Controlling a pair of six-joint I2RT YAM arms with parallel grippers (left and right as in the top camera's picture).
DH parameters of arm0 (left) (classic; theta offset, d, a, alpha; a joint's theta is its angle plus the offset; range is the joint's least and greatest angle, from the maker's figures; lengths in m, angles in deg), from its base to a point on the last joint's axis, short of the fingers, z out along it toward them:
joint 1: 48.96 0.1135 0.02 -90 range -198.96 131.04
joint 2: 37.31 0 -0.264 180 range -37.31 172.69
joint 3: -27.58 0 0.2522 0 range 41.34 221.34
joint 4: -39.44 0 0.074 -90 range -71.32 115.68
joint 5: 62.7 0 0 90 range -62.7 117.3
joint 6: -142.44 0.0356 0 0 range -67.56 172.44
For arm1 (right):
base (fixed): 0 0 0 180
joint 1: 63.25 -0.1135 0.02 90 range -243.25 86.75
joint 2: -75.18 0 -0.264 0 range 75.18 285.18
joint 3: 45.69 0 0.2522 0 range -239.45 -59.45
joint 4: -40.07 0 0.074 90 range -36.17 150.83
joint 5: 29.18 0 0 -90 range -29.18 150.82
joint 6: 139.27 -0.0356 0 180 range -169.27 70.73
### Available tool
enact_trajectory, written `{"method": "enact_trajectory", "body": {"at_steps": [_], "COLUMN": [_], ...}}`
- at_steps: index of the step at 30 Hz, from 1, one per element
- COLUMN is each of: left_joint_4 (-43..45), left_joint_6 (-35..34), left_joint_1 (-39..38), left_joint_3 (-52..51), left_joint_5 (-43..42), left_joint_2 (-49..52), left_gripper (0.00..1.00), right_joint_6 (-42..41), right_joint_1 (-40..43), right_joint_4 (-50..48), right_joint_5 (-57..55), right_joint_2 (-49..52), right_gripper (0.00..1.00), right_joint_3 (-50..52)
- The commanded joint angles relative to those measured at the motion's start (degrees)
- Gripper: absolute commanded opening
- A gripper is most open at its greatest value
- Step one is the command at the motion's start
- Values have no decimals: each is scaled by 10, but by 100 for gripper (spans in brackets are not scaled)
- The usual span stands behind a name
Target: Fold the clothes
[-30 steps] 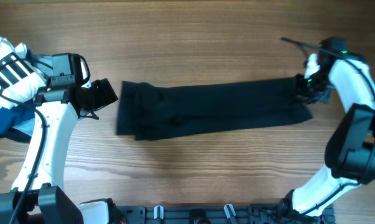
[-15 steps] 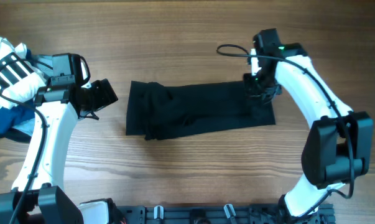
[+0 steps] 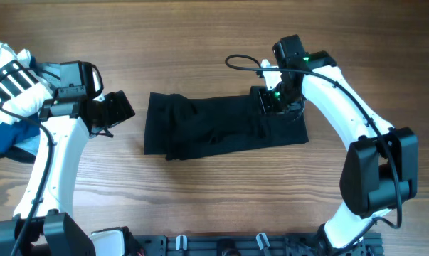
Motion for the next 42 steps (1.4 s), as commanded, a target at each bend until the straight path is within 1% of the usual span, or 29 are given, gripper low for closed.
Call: {"method": "enact_trajectory", "body": {"at_steps": [1, 2, 4, 7, 10, 13, 20, 21, 22, 23, 25, 26, 27, 30, 34, 35, 36, 37, 39, 41, 42], "left_joint_4": [-1, -3, -3, -3, -7, -11, -11, -11, -11, -12, -16, -18, -19, -22, -28, -28, -29, -31, -37, -42, -42], "left_joint_6": [5, 5, 5, 5, 5, 5, 5, 5, 5, 5, 5, 5, 5, 3, 3, 3, 3, 3, 3, 3, 3], "left_joint_1": [2, 2, 2, 2, 2, 2, 2, 2, 2, 2, 2, 2, 2, 2, 2, 2, 2, 2, 2, 2, 2], "left_joint_3": [1, 1, 1, 1, 1, 1, 1, 1, 1, 1, 1, 1, 1, 1, 1, 1, 1, 1, 1, 1, 1], "left_joint_5": [-5, -5, -5, -5, -5, -5, -5, -5, -5, -5, -5, -5, -5, -7, -7, -7, -7, -7, -10, -30, -38], "left_joint_2": [5, 5, 5, 5, 5, 5, 5, 5, 5, 5, 5, 5, 5, 5, 5, 5, 5, 5, 5, 6, 7], "left_gripper": [82, 83, 83, 83, 83, 83, 83, 83, 83, 83, 83, 82, 82, 82, 83, 82, 83, 85, 88, 90, 92], "right_joint_6": [-74, -74, -86, -110, -154, -195, -194, -194, -193, -193, -194, -194, -194, -192, -140, -134, -132, -132, -131, -95, -96], "right_joint_1": [-2, -3, -8, -42, -61, -63, -69, -69, -69, -69, -69, -69, -69, -69, -69, -69, -69, -69, -69, -69, -69], "right_joint_4": [1, -1, -13, -80, -99, -102, -108, -108, -107, -102, -94, -85, -79, -57, -46, -47, -56, -78, -100, -118, -111], "right_joint_5": [-100, -97, -93, -95, -134, -168, -153, -154, -155, -156, -155, -156, -156, -170, -151, -151, -151, -151, -133, -72, -80], "right_joint_2": [-6, -6, -6, -5, -4, 6, 37, 37, 37, 38, 38, 38, 38, 38, 38, 38, 38, 38, 38, 38, 34], "right_gripper": [48, 50, 51, 50, 50, 50, 49, 45, 37, 26, 21, 8, 4, 4, 4, 7, 25, 47, 47, 48, 49], "right_joint_3": [-7, -7, -5, 22, 30, 48, 60, 60, 60, 60, 60, 60, 60, 60, 60, 60, 60, 60, 60, 58, 49]}}
